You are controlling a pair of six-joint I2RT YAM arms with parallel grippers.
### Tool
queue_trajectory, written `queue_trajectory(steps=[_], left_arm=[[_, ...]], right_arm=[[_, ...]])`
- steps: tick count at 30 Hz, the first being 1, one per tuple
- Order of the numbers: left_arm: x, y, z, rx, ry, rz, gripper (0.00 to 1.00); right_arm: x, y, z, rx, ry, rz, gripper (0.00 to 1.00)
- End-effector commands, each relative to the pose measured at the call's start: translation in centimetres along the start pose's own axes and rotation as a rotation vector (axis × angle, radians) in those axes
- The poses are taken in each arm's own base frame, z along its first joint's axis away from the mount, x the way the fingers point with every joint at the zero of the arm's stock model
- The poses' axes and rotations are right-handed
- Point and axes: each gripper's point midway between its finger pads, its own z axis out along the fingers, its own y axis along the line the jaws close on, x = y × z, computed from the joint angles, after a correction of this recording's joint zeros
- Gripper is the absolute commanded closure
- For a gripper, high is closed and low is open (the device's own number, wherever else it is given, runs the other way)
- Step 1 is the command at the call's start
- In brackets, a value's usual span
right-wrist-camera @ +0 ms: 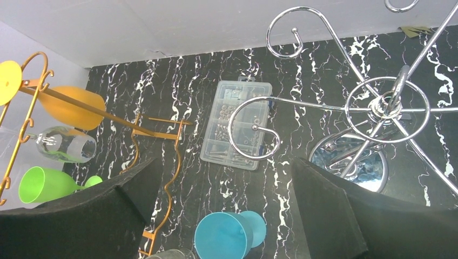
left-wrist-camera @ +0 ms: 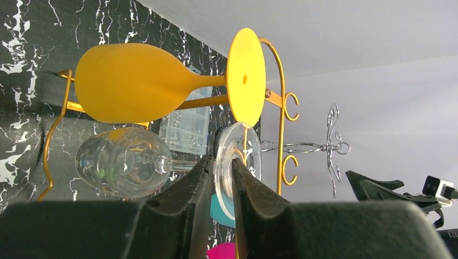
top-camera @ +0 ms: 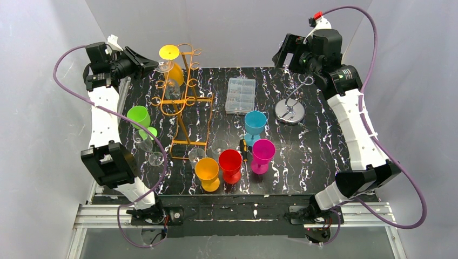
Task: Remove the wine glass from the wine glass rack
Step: Pick up the wine glass from the wine rack.
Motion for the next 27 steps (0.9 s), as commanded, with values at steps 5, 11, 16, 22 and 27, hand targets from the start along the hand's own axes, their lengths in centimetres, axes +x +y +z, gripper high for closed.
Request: queue_trajectory(steps=[5, 11, 16, 22, 27], left_arm=[[-0.4, -1.1, -0.6, 0.051, -0.010, -0.010, 0.87], [-0.4, -1.7, -0.8, 0.075, -0.018, -0.017, 0.94], [-0.8, -2.5, -1.2, 0.099, -0.031, -0.029, 1.00], [-1.2, -3.2, -1.7, 0.124, -0.045, -0.042, 1.00], [-1.5, -3.8, -1.9, 0.159, -0.054, -0.057, 1.00]], right_arm=[[-2.6, 1.0, -1.7, -0.035, -0.100, 0.010, 0.03], [-2.7, 1.1, -1.7, -0.035, -0.104, 0.013, 0.03], [-2.7, 1.2, -1.6, -0.040, -0.101, 0.015, 0.02], [-2.6, 1.3, -1.6, -0.048, -0.098, 0.011, 0.02], [-2.5, 1.4, -1.5, -0.056, -0.092, 0.010, 0.02]])
